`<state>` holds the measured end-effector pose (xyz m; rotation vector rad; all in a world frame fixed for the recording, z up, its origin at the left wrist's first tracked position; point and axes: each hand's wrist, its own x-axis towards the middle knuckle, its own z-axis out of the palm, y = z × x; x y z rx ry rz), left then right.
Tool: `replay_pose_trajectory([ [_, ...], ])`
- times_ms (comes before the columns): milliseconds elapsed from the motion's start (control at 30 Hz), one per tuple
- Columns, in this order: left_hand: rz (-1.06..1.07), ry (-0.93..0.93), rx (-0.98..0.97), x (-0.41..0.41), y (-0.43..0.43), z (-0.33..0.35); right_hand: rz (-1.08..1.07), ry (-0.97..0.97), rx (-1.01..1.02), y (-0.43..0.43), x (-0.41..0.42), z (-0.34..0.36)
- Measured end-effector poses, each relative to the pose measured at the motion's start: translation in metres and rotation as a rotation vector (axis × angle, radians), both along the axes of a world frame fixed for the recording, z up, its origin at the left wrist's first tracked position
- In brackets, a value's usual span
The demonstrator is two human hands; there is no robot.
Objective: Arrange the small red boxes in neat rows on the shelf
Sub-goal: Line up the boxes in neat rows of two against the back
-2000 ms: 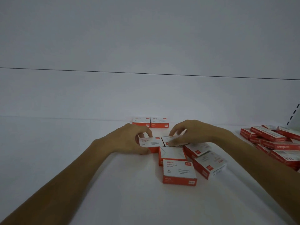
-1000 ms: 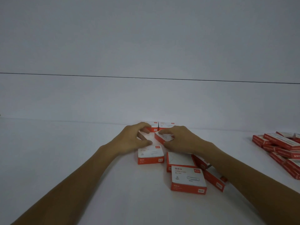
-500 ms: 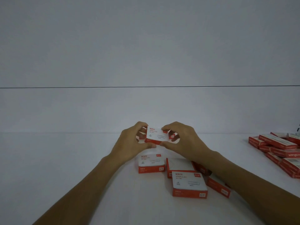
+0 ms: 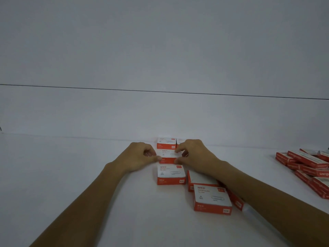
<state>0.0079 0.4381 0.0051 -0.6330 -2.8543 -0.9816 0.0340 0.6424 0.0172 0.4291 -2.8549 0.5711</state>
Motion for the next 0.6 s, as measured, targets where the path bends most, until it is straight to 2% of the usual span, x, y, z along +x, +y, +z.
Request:
replay_pose_trajectory([
  [133,-0.013,0.008,-0.024,-0.002,-0.004,0.002,-0.011,0.030,0.105,-0.010,-0.012,0.005],
  [300,-0.108,-0.178,-0.012,0.001,-0.005,0.011,-0.029,0.050,0.153,-0.017,-0.022,0.007],
  [433,-0.138,-0.208,-0.038,0.000,-0.006,0.010,-0.032,0.042,0.208,-0.022,-0.025,0.009],
  [600,-0.164,-0.276,0.021,0.008,0.000,0.018,-0.035,0.055,0.210,-0.025,-0.022,0.011],
])
